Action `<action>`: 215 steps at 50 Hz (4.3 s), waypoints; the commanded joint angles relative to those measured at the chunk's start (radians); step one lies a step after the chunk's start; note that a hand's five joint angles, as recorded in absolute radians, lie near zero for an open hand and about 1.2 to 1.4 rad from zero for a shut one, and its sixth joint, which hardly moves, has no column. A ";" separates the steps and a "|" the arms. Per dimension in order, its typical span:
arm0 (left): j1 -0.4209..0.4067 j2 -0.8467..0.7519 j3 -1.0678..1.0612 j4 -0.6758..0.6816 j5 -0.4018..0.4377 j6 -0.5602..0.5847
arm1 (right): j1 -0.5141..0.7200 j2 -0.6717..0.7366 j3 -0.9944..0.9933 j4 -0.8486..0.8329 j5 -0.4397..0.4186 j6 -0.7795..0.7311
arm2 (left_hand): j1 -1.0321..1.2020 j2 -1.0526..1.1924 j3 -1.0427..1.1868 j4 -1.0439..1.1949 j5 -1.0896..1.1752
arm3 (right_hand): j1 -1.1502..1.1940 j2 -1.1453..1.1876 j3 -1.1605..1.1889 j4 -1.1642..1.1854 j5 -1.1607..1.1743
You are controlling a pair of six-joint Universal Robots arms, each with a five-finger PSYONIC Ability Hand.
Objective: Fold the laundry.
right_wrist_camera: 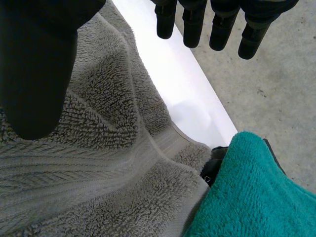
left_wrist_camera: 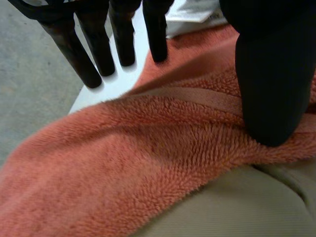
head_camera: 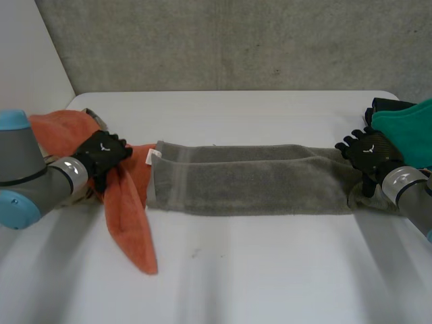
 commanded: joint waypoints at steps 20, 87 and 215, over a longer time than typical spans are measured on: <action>0.194 0.147 0.384 0.364 -0.419 -0.305 | 0.024 0.002 0.012 -0.001 0.000 -0.001 | 1.047 1.062 1.067 1.060 1.061 | -0.046 -0.032 -0.035 -0.038 -0.049; -0.421 -0.191 0.462 -0.142 -0.585 -0.624 | 0.043 -0.023 -0.051 0.237 0.003 0.082 | -0.006 0.009 0.013 0.007 0.008 | -0.046 -0.032 -0.035 -0.038 -0.049; -0.496 -0.180 0.208 0.039 -0.422 -0.489 | 0.032 -0.031 -0.092 0.412 -0.056 0.289 | 1.047 1.062 1.067 1.060 1.061 | -0.046 -0.032 -0.035 -0.038 -0.049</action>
